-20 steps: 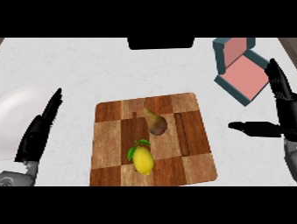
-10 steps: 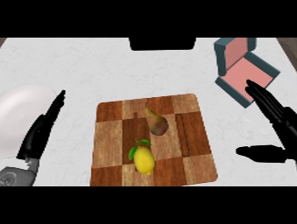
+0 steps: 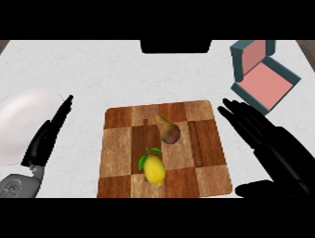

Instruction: Pick the pear from the cutting board and place it in the cardboard box

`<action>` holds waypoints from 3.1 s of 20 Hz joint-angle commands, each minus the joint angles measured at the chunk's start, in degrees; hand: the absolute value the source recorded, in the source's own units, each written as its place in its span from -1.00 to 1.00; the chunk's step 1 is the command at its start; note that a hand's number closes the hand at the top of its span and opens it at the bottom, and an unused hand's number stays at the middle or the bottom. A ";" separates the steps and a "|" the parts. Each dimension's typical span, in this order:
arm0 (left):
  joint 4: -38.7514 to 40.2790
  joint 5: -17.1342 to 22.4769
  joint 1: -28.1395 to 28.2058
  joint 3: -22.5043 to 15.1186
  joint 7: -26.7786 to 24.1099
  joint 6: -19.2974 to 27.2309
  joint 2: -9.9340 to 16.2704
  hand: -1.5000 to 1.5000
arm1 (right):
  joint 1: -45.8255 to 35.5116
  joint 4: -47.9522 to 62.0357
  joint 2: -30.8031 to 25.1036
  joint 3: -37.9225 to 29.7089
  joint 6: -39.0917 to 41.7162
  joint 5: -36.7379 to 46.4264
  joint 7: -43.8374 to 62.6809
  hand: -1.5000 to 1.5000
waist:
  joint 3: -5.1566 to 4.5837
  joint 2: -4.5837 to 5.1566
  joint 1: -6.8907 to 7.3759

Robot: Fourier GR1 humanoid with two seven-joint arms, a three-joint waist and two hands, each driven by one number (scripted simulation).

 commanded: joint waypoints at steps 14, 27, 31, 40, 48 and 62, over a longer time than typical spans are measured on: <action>0.25 -3.67 -1.29 2.62 0.23 -2.17 -2.87 0.00 | -16.64 11.95 22.45 7.50 19.84 11.19 28.19 -1.00 | 0.20 0.31 0.78; 1.05 -6.42 -0.08 5.47 -0.82 -4.37 -6.04 0.00 | -18.94 21.83 29.61 5.28 17.24 21.33 19.85 -1.00 | 0.20 0.32 0.69; 2.38 -6.30 -0.53 7.86 -2.27 -7.25 -4.55 0.00 | -18.32 28.66 31.27 5.70 12.42 26.03 14.46 -1.00 | 0.20 0.35 0.72; -5.58 -10.03 0.00 7.21 6.14 -6.92 -7.58 0.00 | -15.16 33.62 33.46 3.22 14.07 29.34 9.94 -1.00 | 0.22 0.27 0.67; 1.21 -9.81 -2.97 11.74 1.07 -9.46 -7.28 0.00 | -19.07 38.54 35.48 0.20 14.98 30.87 9.91 -1.00 | 0.21 0.29 0.61; 0.54 -13.19 -2.02 11.53 -0.08 -9.70 -10.05 0.00 | -26.95 56.50 36.05 10.15 -0.38 19.74 12.92 -1.00 | 0.21 0.41 1.21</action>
